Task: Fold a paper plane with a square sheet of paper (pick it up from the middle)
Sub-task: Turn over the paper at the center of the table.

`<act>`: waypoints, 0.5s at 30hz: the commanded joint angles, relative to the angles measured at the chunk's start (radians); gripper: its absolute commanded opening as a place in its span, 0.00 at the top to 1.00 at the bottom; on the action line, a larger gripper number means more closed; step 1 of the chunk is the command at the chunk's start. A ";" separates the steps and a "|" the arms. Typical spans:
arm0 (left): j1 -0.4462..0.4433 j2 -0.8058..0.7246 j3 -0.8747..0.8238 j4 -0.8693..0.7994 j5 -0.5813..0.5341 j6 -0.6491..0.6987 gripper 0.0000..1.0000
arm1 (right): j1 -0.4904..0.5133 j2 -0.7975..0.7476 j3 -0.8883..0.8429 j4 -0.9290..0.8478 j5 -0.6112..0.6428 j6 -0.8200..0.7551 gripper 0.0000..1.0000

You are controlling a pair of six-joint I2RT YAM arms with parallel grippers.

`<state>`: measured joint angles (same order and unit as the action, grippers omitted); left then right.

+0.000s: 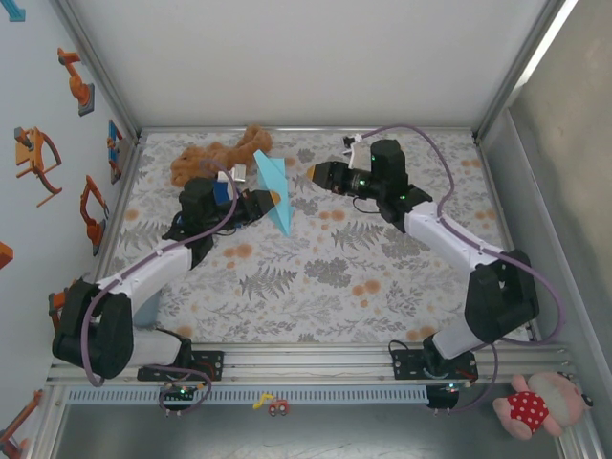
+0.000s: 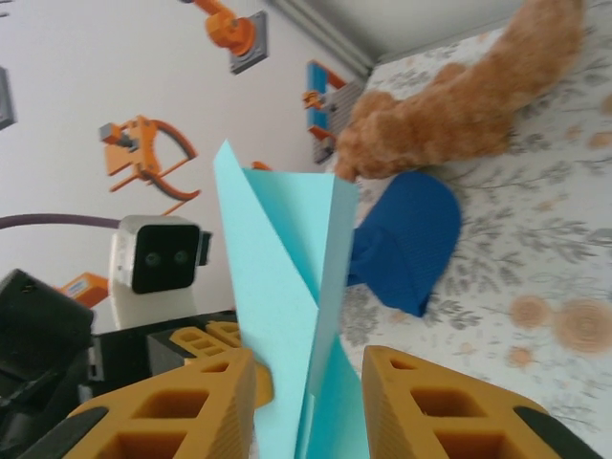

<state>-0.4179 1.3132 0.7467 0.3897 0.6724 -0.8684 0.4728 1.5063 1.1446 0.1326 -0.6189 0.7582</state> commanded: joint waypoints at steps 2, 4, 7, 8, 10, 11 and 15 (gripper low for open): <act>-0.029 -0.033 0.134 -0.398 -0.196 0.259 0.87 | -0.008 -0.085 -0.022 -0.215 0.209 -0.155 0.66; -0.061 -0.014 0.201 -0.548 -0.327 0.351 0.87 | -0.008 -0.114 -0.033 -0.258 0.278 -0.181 0.66; -0.116 0.040 0.313 -0.711 -0.534 0.453 0.87 | -0.008 -0.154 -0.045 -0.309 0.394 -0.204 0.66; -0.140 0.065 0.349 -0.756 -0.616 0.476 0.87 | -0.008 -0.164 -0.047 -0.324 0.438 -0.209 0.66; -0.193 0.116 0.411 -0.822 -0.780 0.523 0.87 | -0.008 -0.185 -0.059 -0.341 0.505 -0.214 0.66; -0.223 0.149 0.445 -0.859 -0.874 0.545 0.87 | -0.008 -0.196 -0.066 -0.345 0.541 -0.216 0.66; -0.318 0.296 0.560 -0.973 -1.208 0.583 0.87 | -0.008 -0.233 -0.098 -0.358 0.648 -0.215 0.66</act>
<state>-0.6899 1.5326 1.2514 -0.3988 -0.1890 -0.3828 0.4679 1.3067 1.0718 -0.1871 -0.1207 0.5705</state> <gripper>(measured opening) 0.127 0.336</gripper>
